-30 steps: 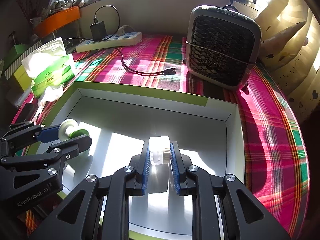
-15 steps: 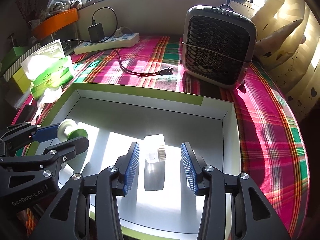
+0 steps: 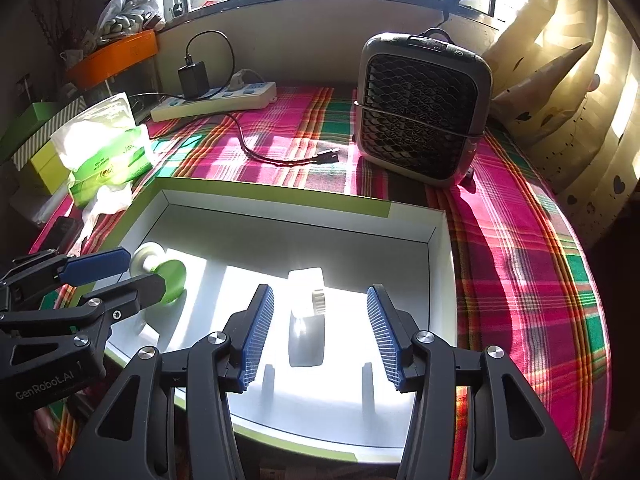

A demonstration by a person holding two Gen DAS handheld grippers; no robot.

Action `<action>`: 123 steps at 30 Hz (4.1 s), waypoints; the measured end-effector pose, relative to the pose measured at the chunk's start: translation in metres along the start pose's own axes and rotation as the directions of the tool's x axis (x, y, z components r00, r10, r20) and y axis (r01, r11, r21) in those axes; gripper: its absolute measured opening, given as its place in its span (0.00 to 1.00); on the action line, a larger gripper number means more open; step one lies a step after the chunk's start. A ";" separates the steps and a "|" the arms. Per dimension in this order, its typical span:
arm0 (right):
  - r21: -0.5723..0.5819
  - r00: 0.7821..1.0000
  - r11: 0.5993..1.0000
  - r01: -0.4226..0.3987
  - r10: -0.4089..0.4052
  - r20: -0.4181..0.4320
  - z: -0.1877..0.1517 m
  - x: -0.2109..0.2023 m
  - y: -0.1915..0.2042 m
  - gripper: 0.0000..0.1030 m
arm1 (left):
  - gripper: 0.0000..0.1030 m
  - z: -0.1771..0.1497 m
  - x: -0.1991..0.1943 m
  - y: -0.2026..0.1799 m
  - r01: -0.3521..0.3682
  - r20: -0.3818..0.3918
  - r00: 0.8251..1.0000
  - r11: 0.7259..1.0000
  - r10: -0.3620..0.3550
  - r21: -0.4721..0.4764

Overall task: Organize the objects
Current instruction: 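Lower and release the spool with left gripper while right gripper releases the jar, then withdraw left gripper toward the black device while right gripper moves to the panda-face object, then grasp the black rectangular device with left gripper while right gripper grasps the panda-face object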

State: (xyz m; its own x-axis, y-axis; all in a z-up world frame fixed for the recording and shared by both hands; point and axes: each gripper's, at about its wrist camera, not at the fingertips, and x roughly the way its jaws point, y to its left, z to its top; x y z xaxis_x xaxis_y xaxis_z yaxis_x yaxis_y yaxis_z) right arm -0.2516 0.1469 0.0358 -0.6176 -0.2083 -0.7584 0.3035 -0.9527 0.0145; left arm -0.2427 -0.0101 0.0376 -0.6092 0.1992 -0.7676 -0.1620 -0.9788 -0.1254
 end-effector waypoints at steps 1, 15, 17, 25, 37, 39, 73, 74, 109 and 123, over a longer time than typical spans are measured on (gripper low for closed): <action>0.000 1.000 1.000 0.000 0.000 0.004 0.000 -0.002 0.000 0.48 | 0.44 -0.001 -0.003 0.000 0.003 0.006 1.000 1.000 -0.003 0.001; 0.012 0.998 1.000 0.002 -0.002 0.056 -0.018 -0.039 -0.002 0.49 | 0.44 -0.022 -0.032 0.007 0.009 0.048 0.999 1.000 -0.008 -0.014; 0.013 0.998 1.000 0.002 -0.002 0.065 -0.022 -0.045 -0.002 0.49 | 0.44 -0.027 -0.037 0.009 0.012 0.048 0.999 1.000 -0.012 -0.008; 0.013 0.996 1.000 -0.001 0.000 0.086 -0.040 -0.066 -0.002 0.49 | 0.44 -0.050 -0.057 0.014 0.047 0.062 0.997 0.999 -0.047 0.001; 0.071 0.997 0.997 0.027 -0.032 0.076 -0.078 -0.085 -0.025 0.49 | 0.44 -0.083 -0.070 0.008 0.097 0.037 0.994 0.992 -0.101 0.079; 0.084 0.997 0.996 0.035 -0.041 0.071 -0.083 -0.087 -0.030 0.49 | 0.44 -0.087 -0.071 0.008 0.101 0.032 0.994 0.992 -0.104 0.078; 0.072 0.999 0.997 0.030 -0.027 -0.037 -0.095 -0.051 -0.039 0.53 | 0.47 -0.104 -0.058 -0.004 0.188 -0.045 0.982 0.978 -0.185 0.087; 0.072 0.999 0.997 0.031 -0.028 -0.038 -0.095 -0.051 -0.039 0.53 | 0.47 -0.106 -0.058 -0.005 0.192 -0.050 0.981 0.977 -0.188 0.092; 0.042 0.998 0.998 0.054 -0.052 -0.045 -0.091 -0.048 -0.041 0.54 | 0.30 -0.101 -0.042 -0.031 0.112 -0.043 0.994 0.960 -0.104 0.256; 0.043 0.998 0.998 0.048 -0.046 -0.036 -0.093 -0.050 -0.040 0.39 | 0.24 -0.101 -0.041 -0.029 0.098 -0.033 0.995 0.968 -0.093 0.232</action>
State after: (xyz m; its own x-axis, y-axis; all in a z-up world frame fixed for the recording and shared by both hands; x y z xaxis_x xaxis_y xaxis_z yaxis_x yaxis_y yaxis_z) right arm -0.1652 0.2165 0.0125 -0.6044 -0.1560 -0.7812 0.2426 -0.9701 0.0060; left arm -0.1345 0.0050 0.0090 -0.5657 0.2877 -0.7728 -0.3968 -0.9165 -0.0507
